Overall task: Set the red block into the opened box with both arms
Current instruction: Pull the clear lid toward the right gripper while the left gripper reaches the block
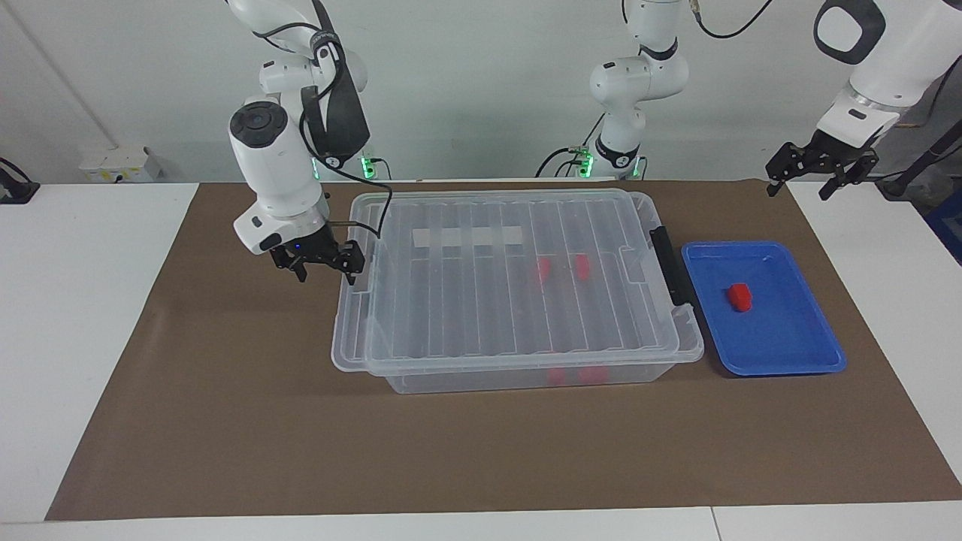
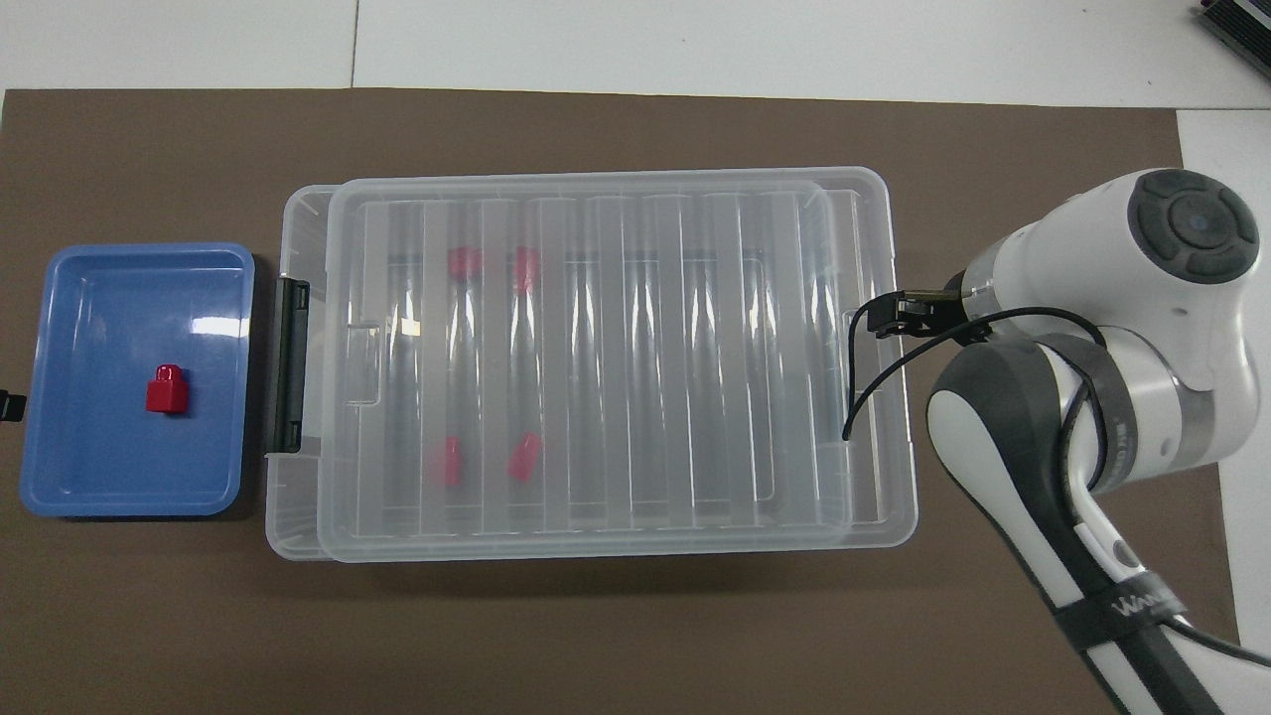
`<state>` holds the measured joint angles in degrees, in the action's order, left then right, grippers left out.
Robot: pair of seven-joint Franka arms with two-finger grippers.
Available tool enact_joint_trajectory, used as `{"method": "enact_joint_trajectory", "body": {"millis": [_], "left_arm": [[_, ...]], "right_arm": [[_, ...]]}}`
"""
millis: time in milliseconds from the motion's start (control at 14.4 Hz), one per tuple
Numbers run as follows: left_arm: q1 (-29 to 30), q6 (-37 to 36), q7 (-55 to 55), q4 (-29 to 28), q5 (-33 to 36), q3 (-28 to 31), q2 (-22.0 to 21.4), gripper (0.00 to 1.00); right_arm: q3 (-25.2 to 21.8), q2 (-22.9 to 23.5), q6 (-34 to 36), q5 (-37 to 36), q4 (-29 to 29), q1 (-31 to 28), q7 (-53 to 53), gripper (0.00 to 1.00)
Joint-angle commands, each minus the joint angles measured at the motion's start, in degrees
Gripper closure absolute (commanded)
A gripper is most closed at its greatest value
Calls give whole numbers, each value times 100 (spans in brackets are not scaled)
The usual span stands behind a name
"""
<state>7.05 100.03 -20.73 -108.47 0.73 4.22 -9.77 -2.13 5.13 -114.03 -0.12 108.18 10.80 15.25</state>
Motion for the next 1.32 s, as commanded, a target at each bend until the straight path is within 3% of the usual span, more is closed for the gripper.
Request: {"method": "enact_joint_trajectory", "body": {"millis": [0, 278, 625, 833, 1249], "left_arm": [[-29, 481, 341, -447, 41, 0, -158, 0], [120, 1675, 350, -1193, 41, 9, 158, 0], [200, 2704, 429, -1536, 33, 9, 756, 0], [60, 3399, 1673, -1941, 41, 0, 871, 0], [77, 4111, 1714, -2073, 41, 0, 1380, 0]], "right_arm": [[37, -74, -40, -75, 151, -340, -347, 4], [37, -74, -58, -75, 151, -613, -680, 4], [37, -74, -31, -75, 151, -1088, -1269, 4], [37, -74, -40, -75, 151, -1351, -1568, 4], [37, -74, -58, -75, 160, -1607, -1947, 4]]}}
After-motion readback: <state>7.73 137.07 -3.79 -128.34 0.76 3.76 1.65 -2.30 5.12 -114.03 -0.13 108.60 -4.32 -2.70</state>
